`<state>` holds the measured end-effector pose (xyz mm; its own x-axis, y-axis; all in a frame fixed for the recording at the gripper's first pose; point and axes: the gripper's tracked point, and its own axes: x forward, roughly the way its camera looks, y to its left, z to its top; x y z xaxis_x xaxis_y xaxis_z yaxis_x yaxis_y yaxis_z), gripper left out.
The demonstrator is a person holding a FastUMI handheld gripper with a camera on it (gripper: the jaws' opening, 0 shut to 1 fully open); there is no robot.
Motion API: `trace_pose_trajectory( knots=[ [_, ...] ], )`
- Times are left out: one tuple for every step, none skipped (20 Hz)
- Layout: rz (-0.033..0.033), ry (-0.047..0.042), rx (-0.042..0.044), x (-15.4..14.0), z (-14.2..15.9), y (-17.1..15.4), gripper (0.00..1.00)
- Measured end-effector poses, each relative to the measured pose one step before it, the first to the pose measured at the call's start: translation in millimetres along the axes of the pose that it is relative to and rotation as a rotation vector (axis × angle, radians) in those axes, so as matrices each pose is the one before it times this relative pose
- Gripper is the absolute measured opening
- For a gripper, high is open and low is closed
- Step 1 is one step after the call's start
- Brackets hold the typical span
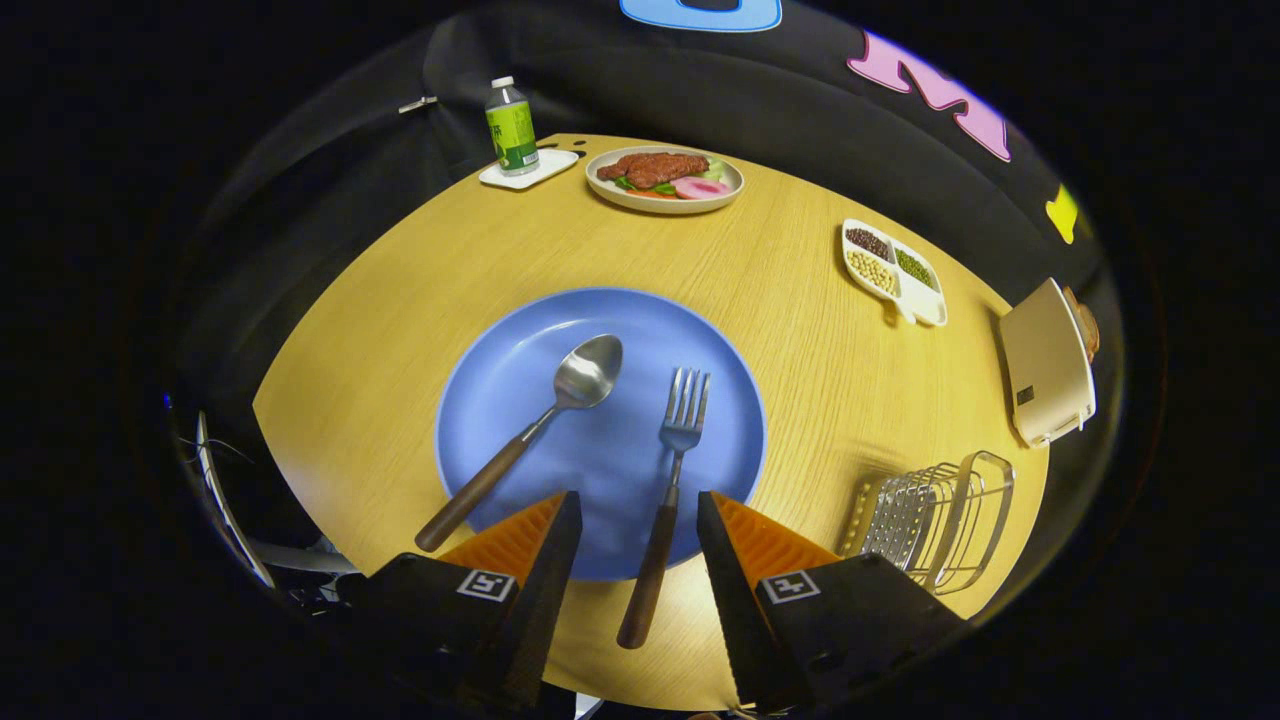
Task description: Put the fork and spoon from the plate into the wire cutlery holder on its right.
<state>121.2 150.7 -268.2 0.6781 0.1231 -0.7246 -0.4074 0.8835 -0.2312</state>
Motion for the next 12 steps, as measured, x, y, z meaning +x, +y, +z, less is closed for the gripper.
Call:
trace_pose_trajectory(
  knots=[
    [-0.00904,0.00764,-0.00147,2.42,-1.01,-1.7,0.7],
    [-0.00643,0.00964,-0.00514,1.26,-1.07,-1.1,0.69],
    [-0.00906,0.01089,0.00128,3.56,-2.22,-1.47,0.66],
    [0.00608,0.00915,0.00968,4.14,-0.84,1.78,0.64],
    [0.00254,0.01071,0.01264,4.92,-1.04,1.23,0.61],
    [0.00092,0.00982,0.01287,0.08,-1.08,-0.31,0.56],
    [-0.00283,0.01439,0.01202,3.28,-0.6,0.1,0.52],
    [0.00675,0.01552,0.01906,2.68,-0.75,1.85,0.48],
    [0.01305,0.01572,0.02553,2.28,-1.41,2.17,0.38],
    [0.01902,0.01164,0.0253,1.29,-1.41,2.81,0.35],
    [0.01129,0.00676,0.01674,1.41,0.1,1.73,0.34],
    [-0.00164,-0.00158,0.01301,0.16,0.55,-2.16,0.32]
  ],
)
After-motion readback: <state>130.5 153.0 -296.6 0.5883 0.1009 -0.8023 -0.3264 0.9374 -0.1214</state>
